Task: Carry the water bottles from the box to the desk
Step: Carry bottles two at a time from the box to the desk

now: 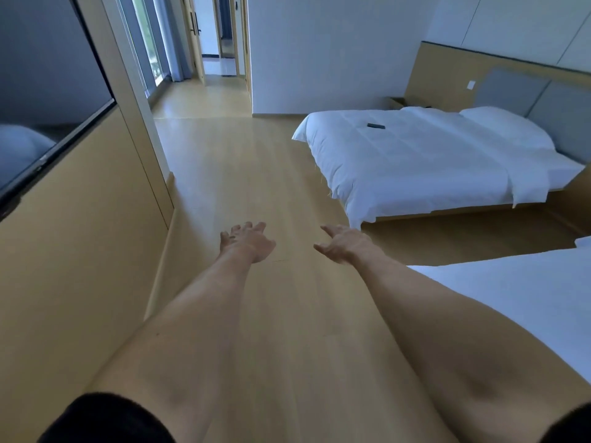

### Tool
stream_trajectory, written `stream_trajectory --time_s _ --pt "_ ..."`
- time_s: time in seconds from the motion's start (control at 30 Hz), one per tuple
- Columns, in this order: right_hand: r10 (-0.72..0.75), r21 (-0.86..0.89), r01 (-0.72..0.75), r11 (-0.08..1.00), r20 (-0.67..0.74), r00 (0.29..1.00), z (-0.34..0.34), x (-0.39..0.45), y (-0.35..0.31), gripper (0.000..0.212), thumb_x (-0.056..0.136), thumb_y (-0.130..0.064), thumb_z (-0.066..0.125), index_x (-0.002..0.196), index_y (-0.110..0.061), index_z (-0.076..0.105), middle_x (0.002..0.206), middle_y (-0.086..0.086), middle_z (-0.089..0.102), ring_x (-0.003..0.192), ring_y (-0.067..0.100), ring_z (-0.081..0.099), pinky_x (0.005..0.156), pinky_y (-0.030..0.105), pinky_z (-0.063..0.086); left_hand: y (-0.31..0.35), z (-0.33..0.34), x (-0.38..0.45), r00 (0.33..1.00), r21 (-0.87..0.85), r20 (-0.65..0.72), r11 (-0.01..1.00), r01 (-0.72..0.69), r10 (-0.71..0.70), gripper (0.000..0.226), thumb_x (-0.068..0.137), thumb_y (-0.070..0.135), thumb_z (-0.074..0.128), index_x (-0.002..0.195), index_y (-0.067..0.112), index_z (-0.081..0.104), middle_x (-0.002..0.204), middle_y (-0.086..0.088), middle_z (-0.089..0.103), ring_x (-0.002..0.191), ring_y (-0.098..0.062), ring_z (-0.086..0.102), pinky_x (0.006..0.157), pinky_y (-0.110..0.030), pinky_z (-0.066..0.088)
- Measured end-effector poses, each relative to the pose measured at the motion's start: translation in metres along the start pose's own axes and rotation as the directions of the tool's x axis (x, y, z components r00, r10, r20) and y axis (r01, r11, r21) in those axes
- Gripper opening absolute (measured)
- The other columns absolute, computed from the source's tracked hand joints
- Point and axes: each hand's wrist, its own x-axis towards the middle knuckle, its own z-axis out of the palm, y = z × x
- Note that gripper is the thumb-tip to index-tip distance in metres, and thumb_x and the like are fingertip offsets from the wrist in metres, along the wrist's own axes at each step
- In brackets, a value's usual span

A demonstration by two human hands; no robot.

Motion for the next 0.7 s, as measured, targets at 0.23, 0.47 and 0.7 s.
stream_trajectory --time_s 0.23,0.47,0.7 --pt "-0.004 0.016 0.004 1.0 0.014 1.0 -0.029 0.108 -0.016 0.067 0.098 -0.062 0.038 0.157 -0.037 0.018 0.164 0.002 0.023 0.15 0.025 0.023 0.12 0.046 0.023 -0.014 -0.031 0.108 1.0 0.001 0.007 1.0 0.003 -0.003 0.062 0.099 0.047 0.04 0.157 0.029 0.027 0.163 -0.005 0.027 0.149 -0.031 0.026 0.117 -0.049 0.021" --pt "-0.024 0.001 0.024 1.0 0.029 0.999 -0.054 0.246 -0.02 0.067 0.098 -0.063 0.036 0.157 -0.038 0.017 0.164 0.001 0.023 0.149 0.024 0.025 0.118 0.047 0.025 -0.01 -0.056 0.235 1.0 0.014 0.001 1.0 0.023 -0.023 0.062 0.1 0.048 0.039 0.158 0.03 0.025 0.163 -0.004 0.027 0.149 -0.03 0.025 0.12 -0.05 0.02" --pt "-0.091 0.025 0.091 0.996 0.031 0.995 -0.112 0.422 -0.02 0.068 0.096 -0.064 0.038 0.156 -0.037 0.02 0.162 0.002 0.028 0.146 0.027 0.031 0.117 0.048 0.027 0.009 -0.107 0.395 0.997 -0.01 -0.013 0.997 0.079 -0.08 0.062 0.101 0.048 0.04 0.158 0.03 0.025 0.165 -0.004 0.023 0.15 -0.029 0.023 0.121 -0.049 0.018"
